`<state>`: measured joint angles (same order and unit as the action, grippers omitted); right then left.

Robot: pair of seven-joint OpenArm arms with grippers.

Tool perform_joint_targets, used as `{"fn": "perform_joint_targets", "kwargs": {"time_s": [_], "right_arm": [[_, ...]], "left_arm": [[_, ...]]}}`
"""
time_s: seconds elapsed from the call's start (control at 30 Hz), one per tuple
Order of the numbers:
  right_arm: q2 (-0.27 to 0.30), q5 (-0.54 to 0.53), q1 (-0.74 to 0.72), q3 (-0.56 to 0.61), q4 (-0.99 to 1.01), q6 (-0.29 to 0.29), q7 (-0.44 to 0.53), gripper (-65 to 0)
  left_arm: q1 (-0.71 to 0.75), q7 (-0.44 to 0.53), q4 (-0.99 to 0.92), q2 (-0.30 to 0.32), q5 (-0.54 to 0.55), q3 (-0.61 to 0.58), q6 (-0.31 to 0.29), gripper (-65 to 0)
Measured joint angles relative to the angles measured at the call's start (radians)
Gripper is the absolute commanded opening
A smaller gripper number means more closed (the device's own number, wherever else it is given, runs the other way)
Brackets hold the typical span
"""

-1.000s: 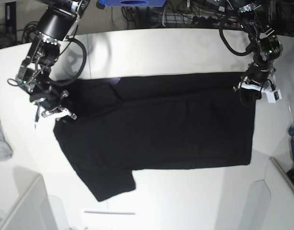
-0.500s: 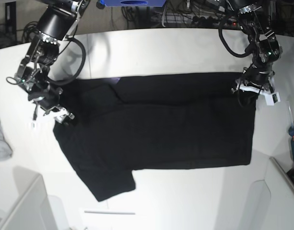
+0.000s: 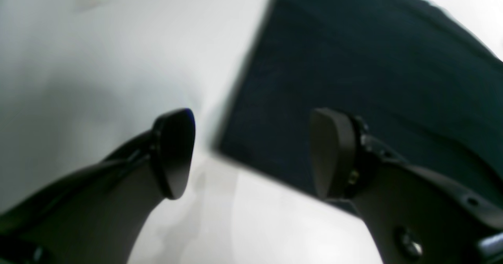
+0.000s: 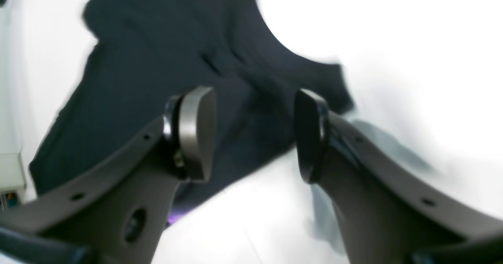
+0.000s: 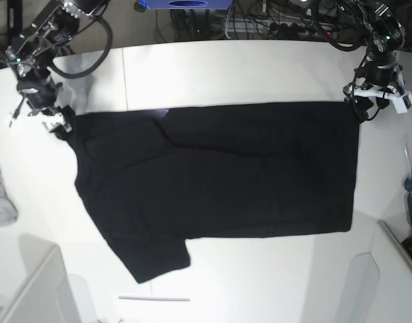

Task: Fold the T-shirt properly
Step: 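Hold the shoulders raised and drag the shirt to straighten it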

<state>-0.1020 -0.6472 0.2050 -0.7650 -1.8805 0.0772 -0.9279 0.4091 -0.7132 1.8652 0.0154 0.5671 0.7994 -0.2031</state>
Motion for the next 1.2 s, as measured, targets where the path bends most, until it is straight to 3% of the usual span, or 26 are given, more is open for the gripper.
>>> {"fn": "perform_joint_targets", "kwargs": {"time_s": [0.1, 0.2, 0.43, 0.57, 1.2], "right_arm": [[-0.019, -0.007, 0.026, -0.025, 0.027, -0.002, -0.008, -34.8], [-0.017, -0.005, 0.016, -0.053, 0.111, -0.001, -0.001, -34.8], [-0.013, -0.002, -0.019, -0.084, 0.235, -0.006, 0.011, -34.8], [0.000, -0.013, -0.047, -0.081, 0.292, -0.005, 0.091, -34.8], [0.032, -0.061, -0.155, -0.081, 0.455, 0.029, 0.125, -35.4]], "left_arm": [[0.035, 0.008, 0.000, -0.006, -0.003, 0.023, -0.007, -20.7], [0.037, 0.010, -0.040, -0.010, 0.002, 0.022, -0.087, -20.9], [0.040, 0.006, -0.105, -0.008, -0.004, 0.020, -0.093, -20.9], [0.040, 0.006, -0.109, -0.009, -0.005, 0.020, -0.093, -20.9], [0.001, 0.009, -0.198, -0.010, -0.005, 0.020, -0.097, -20.9]]}}
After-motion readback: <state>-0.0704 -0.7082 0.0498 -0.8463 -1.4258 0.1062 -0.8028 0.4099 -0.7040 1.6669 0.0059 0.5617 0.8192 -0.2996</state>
